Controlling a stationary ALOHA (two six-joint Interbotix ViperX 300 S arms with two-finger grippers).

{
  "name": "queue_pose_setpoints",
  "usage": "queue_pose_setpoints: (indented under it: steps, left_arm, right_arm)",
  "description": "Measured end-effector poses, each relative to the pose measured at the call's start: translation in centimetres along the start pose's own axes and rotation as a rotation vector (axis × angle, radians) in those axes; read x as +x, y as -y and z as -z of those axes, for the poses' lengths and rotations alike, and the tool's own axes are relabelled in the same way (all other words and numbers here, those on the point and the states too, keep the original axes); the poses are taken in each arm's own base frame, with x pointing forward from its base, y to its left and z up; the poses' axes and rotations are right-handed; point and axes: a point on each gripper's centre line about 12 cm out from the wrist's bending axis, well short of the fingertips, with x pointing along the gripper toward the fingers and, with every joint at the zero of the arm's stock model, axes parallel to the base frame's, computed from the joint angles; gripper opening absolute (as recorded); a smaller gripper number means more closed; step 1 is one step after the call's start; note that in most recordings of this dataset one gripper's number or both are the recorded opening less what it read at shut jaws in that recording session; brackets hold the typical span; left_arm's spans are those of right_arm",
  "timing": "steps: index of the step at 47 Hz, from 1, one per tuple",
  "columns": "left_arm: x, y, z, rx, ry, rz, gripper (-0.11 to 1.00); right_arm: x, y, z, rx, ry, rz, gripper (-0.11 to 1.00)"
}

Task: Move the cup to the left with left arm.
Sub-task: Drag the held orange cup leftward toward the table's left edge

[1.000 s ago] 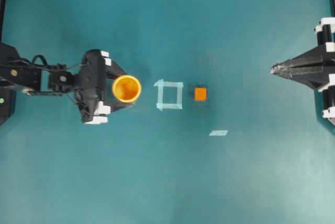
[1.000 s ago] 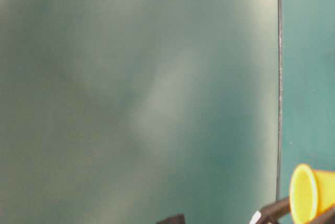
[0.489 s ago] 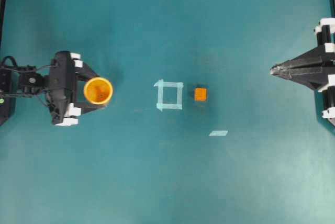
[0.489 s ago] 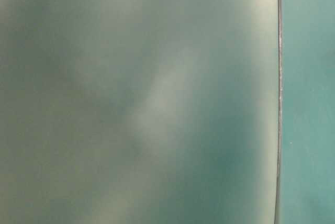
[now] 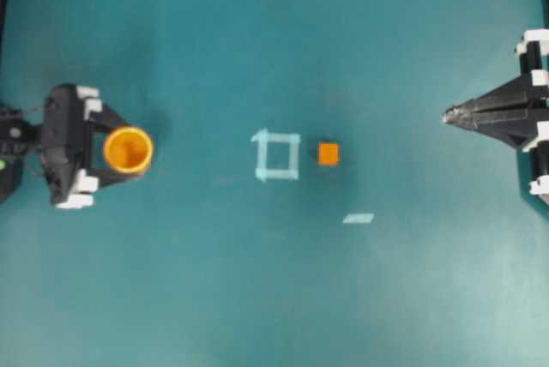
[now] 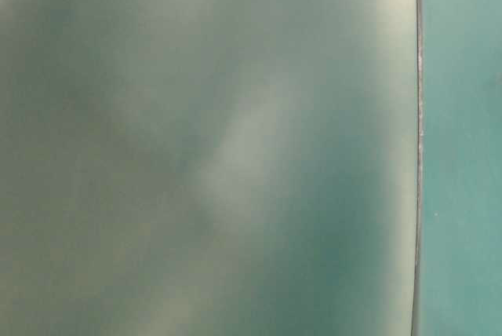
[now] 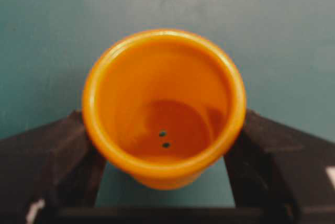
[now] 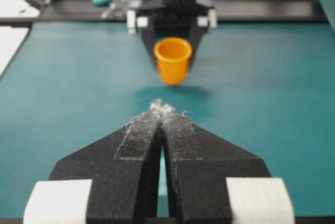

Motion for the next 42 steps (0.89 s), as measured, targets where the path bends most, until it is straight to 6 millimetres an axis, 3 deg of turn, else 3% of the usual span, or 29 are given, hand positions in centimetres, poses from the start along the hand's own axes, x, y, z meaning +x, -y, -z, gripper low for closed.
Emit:
queue_pose_setpoints:
  steps: [42]
  left_arm:
    - [-2.9,1.4,-1.0,0.020,0.026,0.061,0.64]
  right_arm:
    - [0.0,0.0,0.3,0.000,-0.026,0.001,0.00]
